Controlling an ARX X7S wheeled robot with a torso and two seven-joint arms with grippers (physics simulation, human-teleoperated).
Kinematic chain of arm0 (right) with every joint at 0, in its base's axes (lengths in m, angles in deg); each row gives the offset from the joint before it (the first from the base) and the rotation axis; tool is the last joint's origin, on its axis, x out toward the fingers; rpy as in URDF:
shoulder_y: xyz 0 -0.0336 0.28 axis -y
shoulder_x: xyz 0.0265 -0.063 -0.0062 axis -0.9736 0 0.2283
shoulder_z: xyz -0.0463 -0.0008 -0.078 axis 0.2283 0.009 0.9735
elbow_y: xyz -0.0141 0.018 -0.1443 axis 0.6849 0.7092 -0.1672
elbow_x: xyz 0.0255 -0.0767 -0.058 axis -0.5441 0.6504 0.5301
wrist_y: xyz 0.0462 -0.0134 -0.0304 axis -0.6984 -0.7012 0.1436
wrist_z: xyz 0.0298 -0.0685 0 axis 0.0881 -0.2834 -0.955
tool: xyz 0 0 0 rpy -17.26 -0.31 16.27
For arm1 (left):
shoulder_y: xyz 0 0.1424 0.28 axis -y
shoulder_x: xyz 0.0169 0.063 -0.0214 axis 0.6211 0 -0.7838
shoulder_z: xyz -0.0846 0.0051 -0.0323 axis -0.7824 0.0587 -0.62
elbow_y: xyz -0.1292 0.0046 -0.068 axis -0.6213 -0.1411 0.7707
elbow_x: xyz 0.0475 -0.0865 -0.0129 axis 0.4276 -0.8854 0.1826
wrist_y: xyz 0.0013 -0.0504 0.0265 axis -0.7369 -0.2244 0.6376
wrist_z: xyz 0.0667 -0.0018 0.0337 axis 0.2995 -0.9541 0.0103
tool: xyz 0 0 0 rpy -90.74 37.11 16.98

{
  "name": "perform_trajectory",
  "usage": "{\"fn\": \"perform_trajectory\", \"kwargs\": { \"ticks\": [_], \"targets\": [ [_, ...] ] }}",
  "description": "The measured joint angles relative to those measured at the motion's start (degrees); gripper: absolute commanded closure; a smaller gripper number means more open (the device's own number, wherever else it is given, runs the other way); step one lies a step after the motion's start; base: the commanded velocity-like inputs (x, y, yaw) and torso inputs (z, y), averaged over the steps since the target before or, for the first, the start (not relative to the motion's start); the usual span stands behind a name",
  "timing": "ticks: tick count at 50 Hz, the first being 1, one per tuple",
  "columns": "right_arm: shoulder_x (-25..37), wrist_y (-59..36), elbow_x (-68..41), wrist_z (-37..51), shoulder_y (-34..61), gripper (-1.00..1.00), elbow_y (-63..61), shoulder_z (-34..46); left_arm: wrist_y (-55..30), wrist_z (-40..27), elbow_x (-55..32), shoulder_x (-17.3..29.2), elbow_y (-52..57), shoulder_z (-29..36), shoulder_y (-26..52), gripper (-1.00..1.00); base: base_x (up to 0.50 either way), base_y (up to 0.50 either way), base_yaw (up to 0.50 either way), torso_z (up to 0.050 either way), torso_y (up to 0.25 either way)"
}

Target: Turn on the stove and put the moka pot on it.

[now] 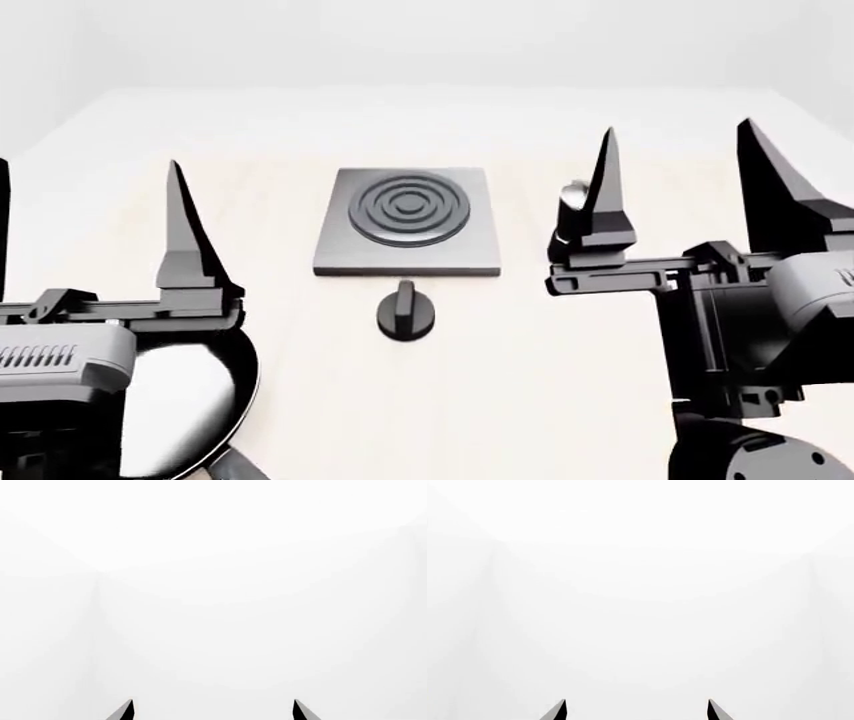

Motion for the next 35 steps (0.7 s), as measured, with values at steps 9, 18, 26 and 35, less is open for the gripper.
{"fn": "perform_trajectory", "kwargs": {
  "ticks": [9, 18, 26, 35],
  "targets": [
    [0.22, 0.12, -0.17, 0.32, 0.04, -1.0, 0.0, 0.33, -0.01, -0.29, -0.38, 0.29, 0.11, 0.0, 0.01, -1.0, 0.23, 0.0, 0.0, 0.0, 0.0],
    [0.41, -0.78, -0.66, 0.72, 0.61, -1.0, -0.46, 0.6, 0.27, -0.56, -0.61, 0.5, 0.11, 0.21, -0.29, -1.0, 0.23, 0.0, 0.0, 0.0, 0.0],
    [0.58, -1.27, -0.92, 1.06, 1.0, -1.0, -0.66, 0.9, 0.53, -0.78, -0.81, 0.71, -0.02, 0.35, -0.44, -1.0, 0.24, 0.0, 0.0, 0.0, 0.002],
    [0.82, -0.34, -0.91, 1.26, 0.47, -1.0, -0.29, 1.17, 0.64, -1.03, -0.94, 0.95, -0.16, 0.67, -0.42, -1.0, 0.23, 0.0, 0.0, 0.0, 0.0]
  ]
}}
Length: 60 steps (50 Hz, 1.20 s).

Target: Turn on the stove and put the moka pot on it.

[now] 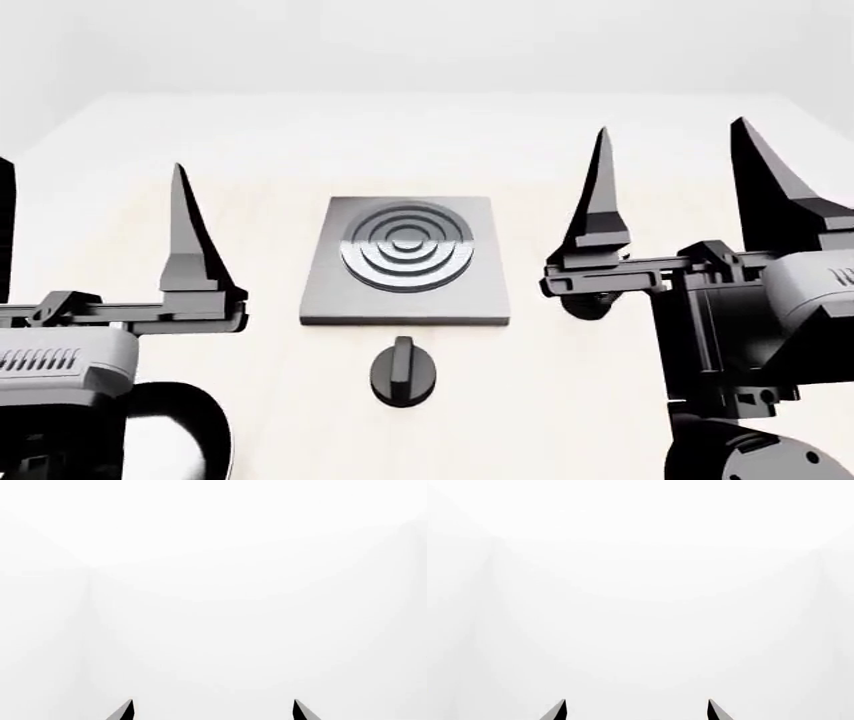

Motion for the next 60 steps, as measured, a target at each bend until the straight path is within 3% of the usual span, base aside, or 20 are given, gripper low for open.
{"fn": "perform_trajectory", "kwargs": {
  "ticks": [30, 60],
  "targets": [
    [1.06, 2.42, -0.42, 0.77, -1.0, -1.0, 0.46, 0.68, -0.88, -0.17, -0.75, 0.72, -2.33, 2.18, 1.08, -1.0, 0.11, 0.0, 0.0, 0.0, 0.0],
    [2.03, 0.93, -1.49, 2.22, 0.23, -1.0, -1.06, 1.51, -10.42, 8.72, -9.23, 0.84, -24.04, 9.9, 4.07, -1.0, 0.0, 0.0, 0.0, 0.0, 0.0]
  ]
}}
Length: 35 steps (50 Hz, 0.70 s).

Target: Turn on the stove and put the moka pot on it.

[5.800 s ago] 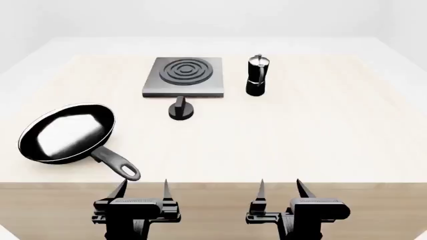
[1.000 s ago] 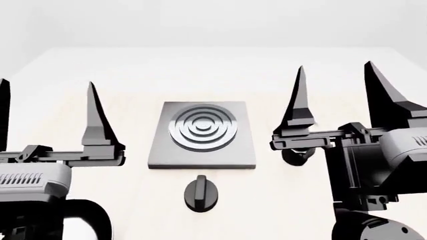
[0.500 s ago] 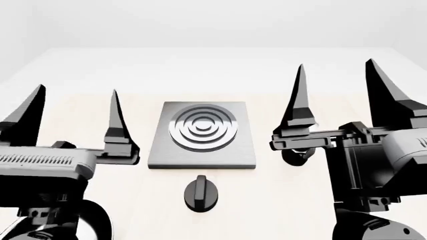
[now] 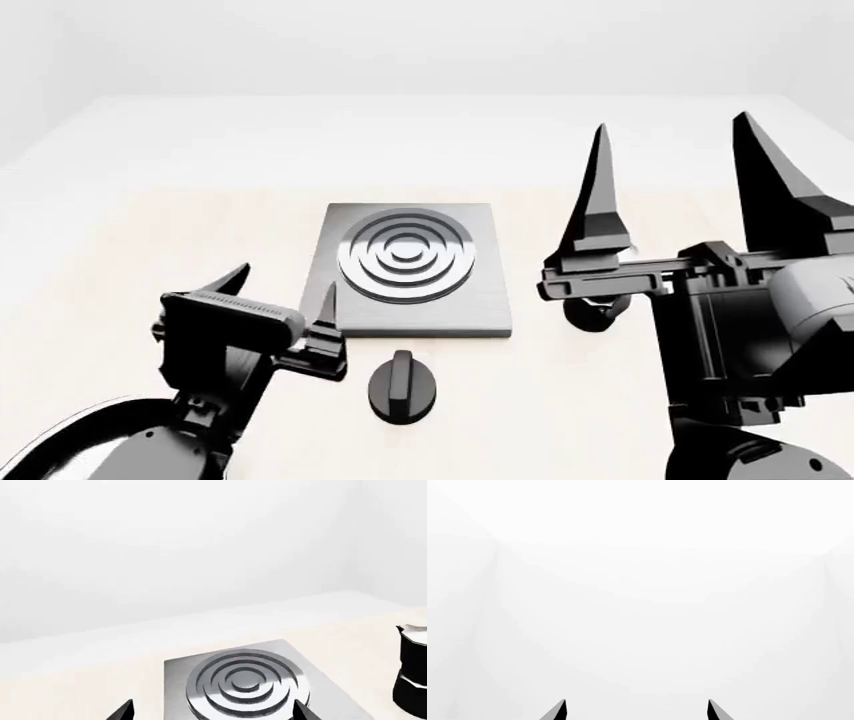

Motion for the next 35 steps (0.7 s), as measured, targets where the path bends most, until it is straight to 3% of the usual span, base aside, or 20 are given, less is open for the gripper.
{"fn": "perform_trajectory", "kwargs": {
  "ticks": [17, 35],
  "targets": [
    [0.51, 0.13, -0.37, 0.66, 0.2, -1.0, -0.1, 0.37, -0.14, 4.93, -1.49, -0.81, -11.11, 4.87, -1.4, -1.0, 0.0, 0.0, 0.0, 0.0, 0.0],
    [1.06, -0.12, -1.05, 1.34, 0.52, -1.0, -0.24, 0.65, -0.4, 8.22, -2.29, -1.89, -14.67, 9.63, -1.82, -1.0, 0.0, 0.0, 0.0, 0.0, 0.0]
  ]
}}
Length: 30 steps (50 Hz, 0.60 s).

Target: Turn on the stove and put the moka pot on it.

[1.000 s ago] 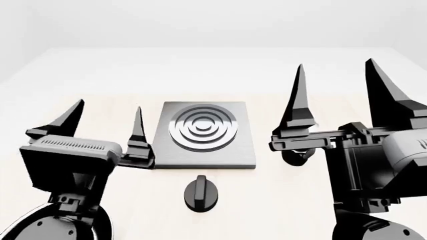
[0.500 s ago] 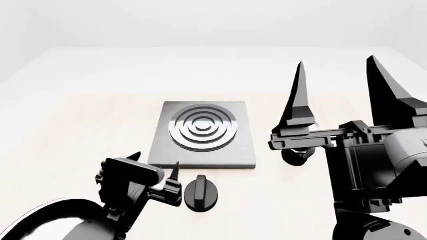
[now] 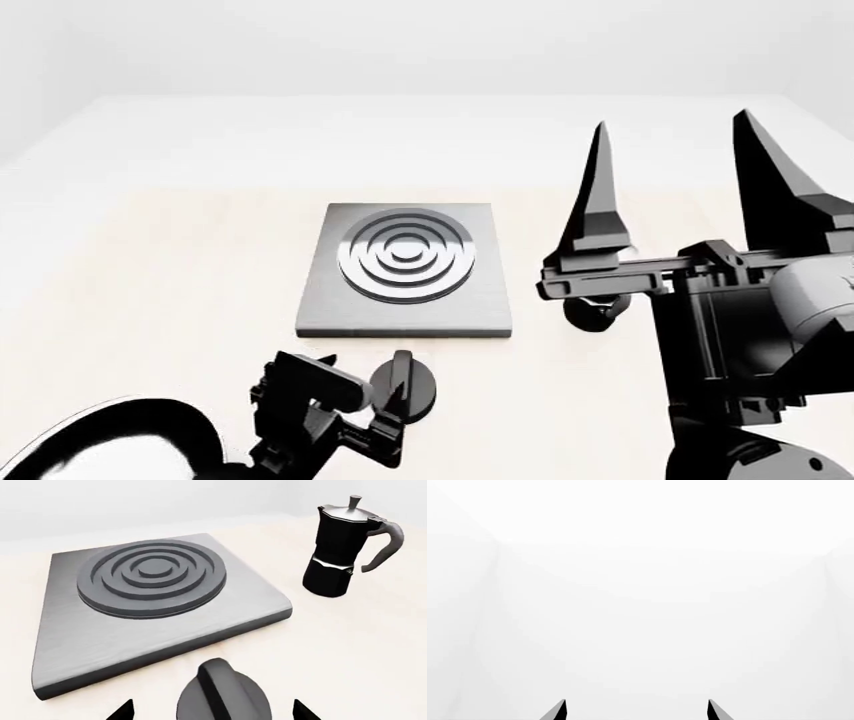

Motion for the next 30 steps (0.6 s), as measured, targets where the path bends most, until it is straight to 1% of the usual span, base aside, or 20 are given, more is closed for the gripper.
{"fn": "perform_trajectory", "kwargs": {
  "ticks": [14, 30],
  "targets": [
    [0.36, 0.78, -0.19, 0.37, -0.39, -1.0, 0.33, 0.34, 0.22, 1.34, -0.06, -0.69, -0.44, 3.13, -0.39, -1.0, 0.0, 0.0, 0.0, 0.0, 0.0],
    [0.84, 2.09, -0.3, 0.74, -1.25, -1.0, 0.76, 0.65, 1.17, 2.02, -0.1, -1.5, -1.91, 4.94, -0.04, -1.0, 0.0, 0.0, 0.0, 0.0, 0.0]
  ]
}}
